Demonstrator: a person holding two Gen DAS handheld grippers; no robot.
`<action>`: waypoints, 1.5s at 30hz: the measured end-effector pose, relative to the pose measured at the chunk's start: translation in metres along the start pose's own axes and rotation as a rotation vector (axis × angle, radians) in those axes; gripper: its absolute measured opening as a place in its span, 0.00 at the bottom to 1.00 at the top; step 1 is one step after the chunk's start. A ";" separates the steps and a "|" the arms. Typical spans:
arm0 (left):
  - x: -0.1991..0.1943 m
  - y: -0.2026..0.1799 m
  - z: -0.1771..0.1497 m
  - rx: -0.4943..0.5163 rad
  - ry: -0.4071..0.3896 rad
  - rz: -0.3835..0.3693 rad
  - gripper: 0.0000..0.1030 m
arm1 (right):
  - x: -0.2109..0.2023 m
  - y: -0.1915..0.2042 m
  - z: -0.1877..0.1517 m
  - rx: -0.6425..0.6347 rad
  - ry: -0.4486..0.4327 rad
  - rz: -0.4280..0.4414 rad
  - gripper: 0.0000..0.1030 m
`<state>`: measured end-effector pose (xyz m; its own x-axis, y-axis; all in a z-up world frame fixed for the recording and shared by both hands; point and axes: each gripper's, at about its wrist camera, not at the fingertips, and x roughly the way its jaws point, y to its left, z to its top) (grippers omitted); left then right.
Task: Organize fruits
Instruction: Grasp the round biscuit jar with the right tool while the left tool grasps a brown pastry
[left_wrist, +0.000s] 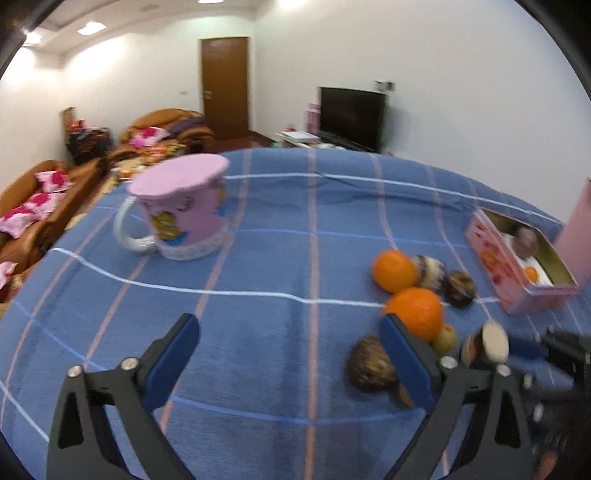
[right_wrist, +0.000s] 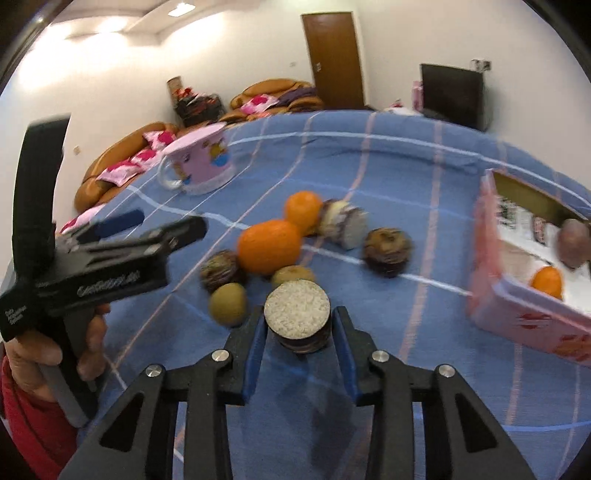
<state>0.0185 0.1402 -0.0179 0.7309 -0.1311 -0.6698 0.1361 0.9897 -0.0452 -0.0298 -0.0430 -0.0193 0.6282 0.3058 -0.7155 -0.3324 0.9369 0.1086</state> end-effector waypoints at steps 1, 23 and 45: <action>0.000 -0.004 -0.001 0.017 0.009 -0.023 0.90 | -0.004 -0.006 0.000 0.006 -0.012 -0.011 0.37; 0.018 0.013 -0.004 -0.071 0.116 -0.056 0.63 | -0.038 -0.051 -0.008 0.095 -0.066 0.004 0.37; 0.028 -0.004 -0.004 -0.025 0.162 0.013 0.38 | -0.040 -0.056 -0.006 0.110 -0.089 -0.026 0.37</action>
<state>0.0358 0.1326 -0.0396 0.6149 -0.1097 -0.7809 0.1093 0.9926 -0.0534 -0.0410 -0.1084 -0.0013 0.6972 0.2907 -0.6553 -0.2390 0.9561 0.1698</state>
